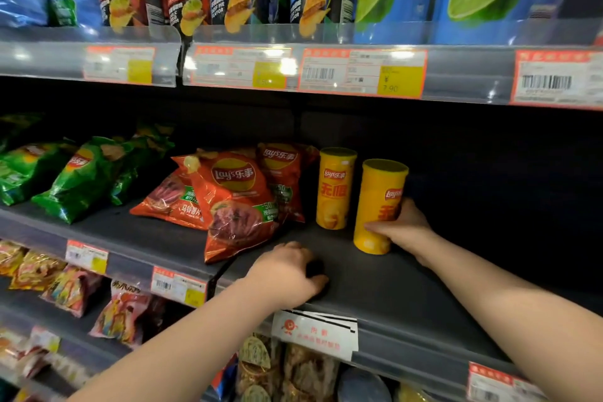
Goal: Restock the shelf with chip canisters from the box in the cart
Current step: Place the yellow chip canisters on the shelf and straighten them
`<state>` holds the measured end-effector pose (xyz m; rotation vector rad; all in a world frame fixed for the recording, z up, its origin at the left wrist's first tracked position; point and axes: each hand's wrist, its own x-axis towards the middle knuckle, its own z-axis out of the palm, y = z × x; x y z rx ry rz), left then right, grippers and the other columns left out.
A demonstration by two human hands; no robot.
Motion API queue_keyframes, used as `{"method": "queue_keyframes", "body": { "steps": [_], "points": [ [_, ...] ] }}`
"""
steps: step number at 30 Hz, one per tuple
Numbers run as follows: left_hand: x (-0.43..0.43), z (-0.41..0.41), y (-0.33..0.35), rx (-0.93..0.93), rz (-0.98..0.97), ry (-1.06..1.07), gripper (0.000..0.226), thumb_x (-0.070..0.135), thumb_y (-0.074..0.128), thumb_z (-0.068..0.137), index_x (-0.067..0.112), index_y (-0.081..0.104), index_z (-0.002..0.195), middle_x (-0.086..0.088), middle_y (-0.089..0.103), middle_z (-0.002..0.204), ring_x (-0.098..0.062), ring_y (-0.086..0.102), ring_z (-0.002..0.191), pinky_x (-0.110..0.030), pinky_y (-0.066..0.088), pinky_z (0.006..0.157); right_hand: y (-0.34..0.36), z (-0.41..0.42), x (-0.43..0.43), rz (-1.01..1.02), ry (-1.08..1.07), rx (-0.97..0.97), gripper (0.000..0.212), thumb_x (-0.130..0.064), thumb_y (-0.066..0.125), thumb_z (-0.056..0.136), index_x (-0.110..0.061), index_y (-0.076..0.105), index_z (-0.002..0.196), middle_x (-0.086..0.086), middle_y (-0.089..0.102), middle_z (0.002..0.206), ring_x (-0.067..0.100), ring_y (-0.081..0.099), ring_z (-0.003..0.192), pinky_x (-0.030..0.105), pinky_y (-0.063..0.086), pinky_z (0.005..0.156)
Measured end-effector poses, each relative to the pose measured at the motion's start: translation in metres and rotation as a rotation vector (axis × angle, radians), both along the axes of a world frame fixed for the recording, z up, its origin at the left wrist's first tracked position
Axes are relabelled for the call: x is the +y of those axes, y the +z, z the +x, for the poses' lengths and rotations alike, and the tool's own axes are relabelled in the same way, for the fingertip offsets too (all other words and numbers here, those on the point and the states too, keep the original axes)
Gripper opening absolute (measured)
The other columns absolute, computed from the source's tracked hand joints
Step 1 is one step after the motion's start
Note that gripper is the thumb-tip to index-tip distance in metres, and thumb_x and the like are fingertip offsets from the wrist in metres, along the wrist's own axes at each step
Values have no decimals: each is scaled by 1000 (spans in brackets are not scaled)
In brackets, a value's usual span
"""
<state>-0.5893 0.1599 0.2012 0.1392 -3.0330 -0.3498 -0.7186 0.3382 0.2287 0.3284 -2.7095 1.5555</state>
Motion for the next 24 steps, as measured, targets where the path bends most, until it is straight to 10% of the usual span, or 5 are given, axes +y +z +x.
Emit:
{"method": "queue_keyframes", "body": {
  "steps": [24],
  "points": [
    [-1,-2,-4,21,-21,8,47,51,50,88,32,52,131,2,49,131,-22,43,123,-33,40,99,-13,-36,-8,182,19,4,81,-28,80,74,-12,33,137,14,47,139,34,48,125,49,42,102]
  ]
}}
